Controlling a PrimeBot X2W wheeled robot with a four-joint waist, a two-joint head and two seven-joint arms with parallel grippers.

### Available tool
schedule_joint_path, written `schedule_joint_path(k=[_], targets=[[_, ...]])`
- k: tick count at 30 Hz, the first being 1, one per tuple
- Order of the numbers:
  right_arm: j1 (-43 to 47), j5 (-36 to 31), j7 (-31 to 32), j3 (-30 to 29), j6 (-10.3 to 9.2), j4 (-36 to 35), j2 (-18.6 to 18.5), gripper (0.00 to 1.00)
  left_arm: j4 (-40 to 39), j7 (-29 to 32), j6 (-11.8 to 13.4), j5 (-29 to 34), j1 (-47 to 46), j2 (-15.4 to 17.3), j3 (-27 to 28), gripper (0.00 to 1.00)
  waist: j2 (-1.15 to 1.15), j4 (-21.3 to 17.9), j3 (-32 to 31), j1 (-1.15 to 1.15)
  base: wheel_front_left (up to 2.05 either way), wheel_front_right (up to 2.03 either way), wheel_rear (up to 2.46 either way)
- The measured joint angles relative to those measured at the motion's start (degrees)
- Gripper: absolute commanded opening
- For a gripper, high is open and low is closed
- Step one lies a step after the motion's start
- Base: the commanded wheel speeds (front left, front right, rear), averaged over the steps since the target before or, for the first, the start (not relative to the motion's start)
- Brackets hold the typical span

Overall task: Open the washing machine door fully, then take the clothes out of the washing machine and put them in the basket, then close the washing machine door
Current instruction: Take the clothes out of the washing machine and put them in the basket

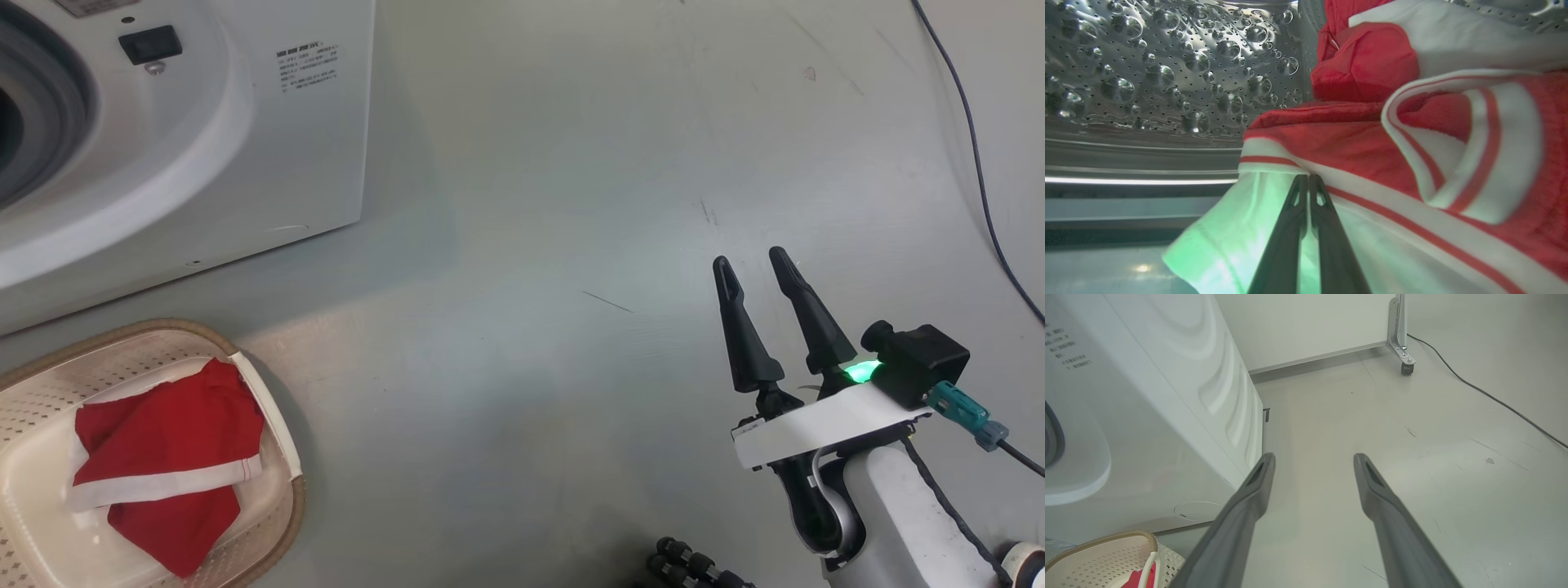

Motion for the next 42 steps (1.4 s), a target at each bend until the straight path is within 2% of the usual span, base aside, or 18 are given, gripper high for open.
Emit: schedule_joint_path(k=[8, 19, 30, 42], targets=[[-0.5, 0.0, 0.0, -0.1, 0.0, 0.3, 0.0, 1.0, 2.3, -3.7, -1.2, 0.2, 0.0, -0.8, -0.8, 0.0, 0.0, 0.8, -1.8, 0.0, 0.0, 0.0, 0.0], [-0.5, -0.1, 0.0, -1.8, 0.0, 0.4, -0.3, 1.0, 3.1, -11.1, -3.0, 0.0, 0.2, -3.6, -1.4, 0.0, 0.0, 2.8, -4.7, 0.0, 0.0, 0.0, 0.0], [-0.4, -0.6, 0.0, -3.0, 0.0, 0.9, -1.3, 1.0, 4.4, -18.9, -6.0, -0.6, 3.8, -6.9, -2.2, 0.0, 0.0, 6.2, -8.8, 0.0, 0.0, 0.0, 0.0], [1.9, -0.6, 0.0, -3.9, 0.0, 1.5, -2.2, 1.0, 5.1, -26.5, -7.7, -1.6, 8.0, -9.8, -3.5, 0.0, 0.0, 10.8, -13.8, 0.0, 0.0, 0.0, 0.0]])
